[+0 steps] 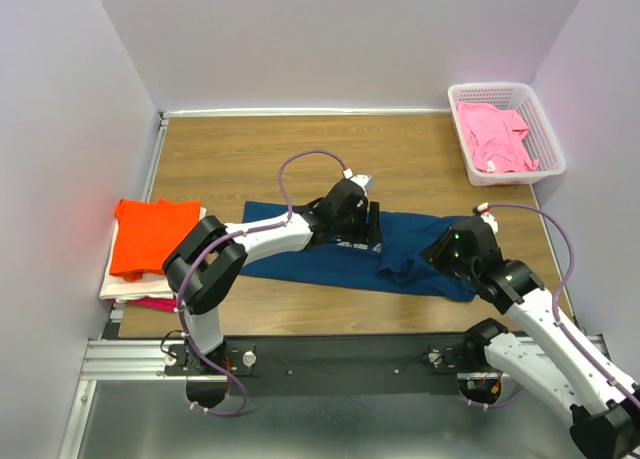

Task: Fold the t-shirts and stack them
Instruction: Fold the tshirt

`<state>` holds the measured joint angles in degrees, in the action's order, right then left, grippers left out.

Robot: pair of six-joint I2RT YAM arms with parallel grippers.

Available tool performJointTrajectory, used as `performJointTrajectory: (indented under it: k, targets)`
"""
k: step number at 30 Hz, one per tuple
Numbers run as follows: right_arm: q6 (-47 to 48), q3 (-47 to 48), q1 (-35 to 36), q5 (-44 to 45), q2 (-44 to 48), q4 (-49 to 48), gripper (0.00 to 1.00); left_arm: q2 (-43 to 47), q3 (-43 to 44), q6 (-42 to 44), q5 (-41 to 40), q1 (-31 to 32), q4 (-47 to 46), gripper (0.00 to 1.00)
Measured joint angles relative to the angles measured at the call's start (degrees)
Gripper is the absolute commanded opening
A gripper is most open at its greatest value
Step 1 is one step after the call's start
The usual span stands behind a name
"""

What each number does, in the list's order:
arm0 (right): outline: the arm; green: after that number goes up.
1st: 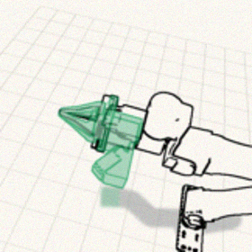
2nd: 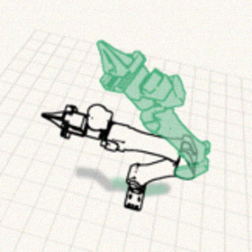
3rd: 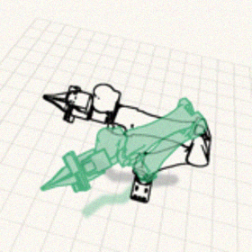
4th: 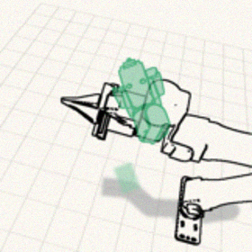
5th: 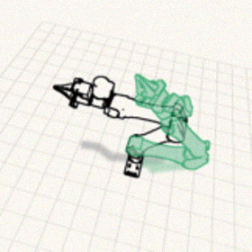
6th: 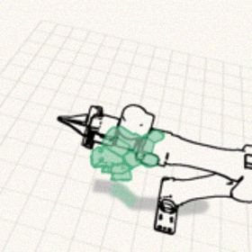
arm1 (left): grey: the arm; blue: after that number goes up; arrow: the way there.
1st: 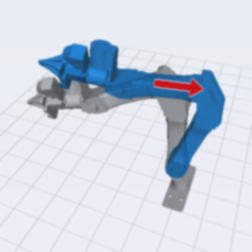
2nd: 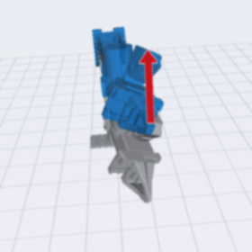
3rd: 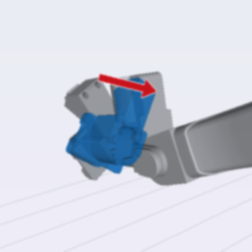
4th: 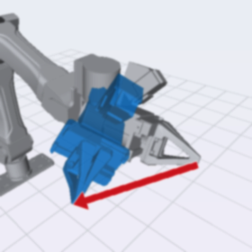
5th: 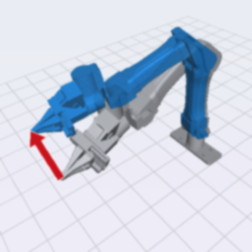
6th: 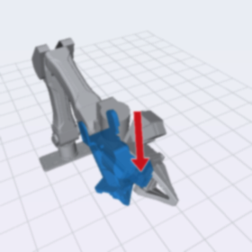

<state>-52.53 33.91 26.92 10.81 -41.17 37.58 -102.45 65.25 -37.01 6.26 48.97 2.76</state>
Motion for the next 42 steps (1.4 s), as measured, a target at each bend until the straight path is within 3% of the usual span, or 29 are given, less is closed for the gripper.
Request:
performJointTrajectory:
  k: [8,22,27,32,42]
  targets:
    - [0.94,4.85,0.00,2.40,-8.44,0.33,0.43,-0.79,-0.02,0.39,0.04,0.09,-0.13,0.67]
    - [5.64,5.40,-0.02,4.79,-24.55,-5.38,0.40,-7.10,2.19,0.37,0.76,3.43,-0.57,0.63]
    - [5.55,1.75,0.00,2.97,-21.05,-6.62,0.37,-8.39,3.52,0.39,0.96,3.45,-0.70,0.60]
    - [3.76,-3.82,0.00,-1.57,-11.74,-5.86,0.33,-9.16,4.48,0.44,1.11,3.48,-0.48,0.57]
    - [0.83,-5.25,0.00,-6.69,-3.06,-0.46,0.30,-9.88,8.55,0.83,1.16,3.50,0.00,0.51]
